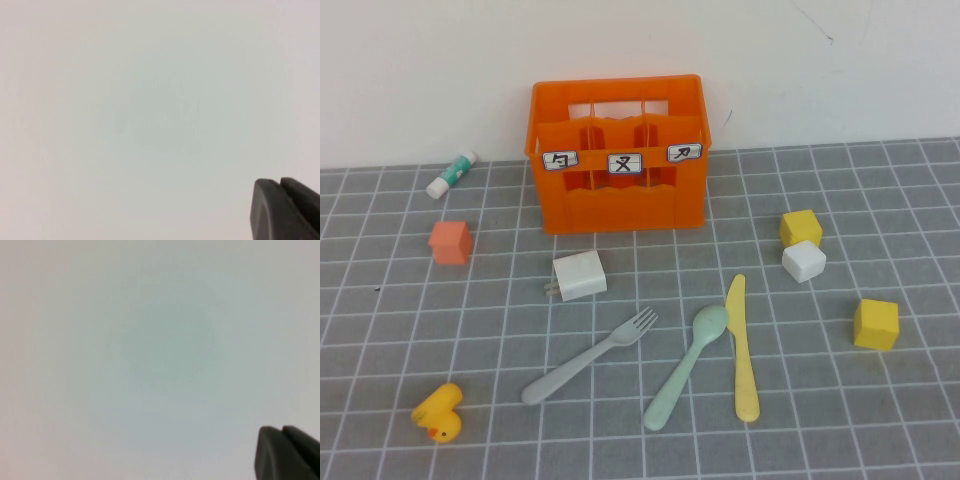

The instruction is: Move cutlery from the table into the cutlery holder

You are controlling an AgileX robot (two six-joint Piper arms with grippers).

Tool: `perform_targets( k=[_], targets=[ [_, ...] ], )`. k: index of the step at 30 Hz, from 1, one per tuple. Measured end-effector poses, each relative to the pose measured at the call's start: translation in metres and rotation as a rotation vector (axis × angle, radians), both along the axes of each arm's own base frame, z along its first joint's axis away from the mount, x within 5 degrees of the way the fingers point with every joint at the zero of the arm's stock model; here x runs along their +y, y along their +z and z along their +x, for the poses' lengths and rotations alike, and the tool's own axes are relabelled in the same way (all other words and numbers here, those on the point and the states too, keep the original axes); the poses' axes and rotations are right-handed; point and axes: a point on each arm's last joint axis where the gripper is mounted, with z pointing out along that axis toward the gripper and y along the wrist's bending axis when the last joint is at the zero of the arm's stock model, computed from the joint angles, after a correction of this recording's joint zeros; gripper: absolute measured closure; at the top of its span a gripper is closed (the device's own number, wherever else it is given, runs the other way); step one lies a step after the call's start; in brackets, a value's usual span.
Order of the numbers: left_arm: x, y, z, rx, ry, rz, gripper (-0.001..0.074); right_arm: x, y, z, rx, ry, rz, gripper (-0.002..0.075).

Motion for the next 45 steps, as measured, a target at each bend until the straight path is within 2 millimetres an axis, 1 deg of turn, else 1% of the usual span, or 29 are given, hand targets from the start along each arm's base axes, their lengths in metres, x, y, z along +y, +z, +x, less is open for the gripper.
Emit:
perform_targets(
  k=[3,5,10,12,13,15,17,18,20,22,24,26,28,29,31,33,36,39,42,45],
  targets=[
    [0.001,0.008,-0.005,-0.105,0.004,-0.009,0.0736,0.001,0.011,-0.007,-0.143,0.01,-0.005,0.0729],
    [0.001,0.011,-0.008,-0.154,0.006,-0.013,0.0736,0.001,0.015,-0.011,-0.202,0.017,-0.003,0.0729],
    [0.001,0.017,-0.014,-0.243,0.009,-0.014,0.0736,0.002,0.021,-0.017,-0.295,0.026,0.004,0.0729],
    [-0.001,0.021,-0.016,-0.26,0.007,0.022,0.0736,0.002,0.024,-0.018,-0.319,0.027,0.003,0.0729],
    [-0.003,0.027,-0.017,-0.263,0.007,0.058,0.0736,0.002,0.027,-0.019,-0.322,0.027,0.003,0.0729],
    [-0.006,0.048,-0.023,-0.273,0.015,0.132,0.0736,0.002,0.037,-0.021,-0.313,0.023,0.001,0.0729],
    [-0.007,0.072,-0.03,-0.251,0.032,0.183,0.0736,0.002,0.054,-0.024,-0.302,0.011,-0.016,0.0729],
    [-0.006,0.082,-0.034,-0.232,0.04,0.189,0.0736,0.002,0.067,-0.028,-0.289,-0.004,-0.038,0.0729],
    [-0.003,0.104,-0.043,-0.174,0.063,0.187,0.0736,0.003,0.086,-0.035,-0.258,-0.027,-0.07,0.0729],
    [0.001,0.119,-0.048,-0.086,0.076,0.17,0.0736,0.003,0.106,-0.044,-0.22,-0.051,-0.099,0.0729],
    [0.003,0.133,-0.051,-0.011,0.08,0.149,0.0736,0.002,0.12,-0.048,-0.125,-0.077,-0.118,0.0729],
    [0.004,0.139,-0.045,0.099,0.073,0.125,0.0736,0.0,0.125,-0.044,0.015,-0.095,-0.118,0.0729],
    [0.004,0.138,-0.035,0.207,0.054,0.099,0.0736,-0.002,0.127,-0.039,0.134,-0.103,-0.108,0.0729],
    [0.003,0.134,-0.027,0.278,0.04,0.083,0.0736,-0.003,0.125,-0.034,0.22,-0.104,-0.098,0.0729],
    [0.001,0.124,-0.012,0.44,0.01,0.054,0.0736,-0.004,0.117,-0.025,0.353,-0.099,-0.084,0.0729],
    [-0.002,0.112,0.003,0.61,-0.024,0.026,0.0736,-0.005,0.105,-0.013,0.522,-0.092,-0.087,0.0729],
    [-0.007,0.096,0.023,0.819,-0.071,0.019,0.0736,-0.003,0.087,0.003,0.765,-0.066,-0.157,0.0729],
    [-0.015,0.084,0.04,0.972,-0.139,0.038,0.0736,0.001,0.072,0.02,0.975,0.014,-0.27,0.0729],
    [-0.026,0.073,0.061,1.091,-0.247,0.098,0.0736,0.007,0.061,0.035,1.098,0.114,-0.359,0.0729],
    [-0.042,0.062,0.082,1.17,-0.434,0.212,0.0736,0.013,0.053,0.049,1.163,0.215,-0.384,0.0729]
  ],
)
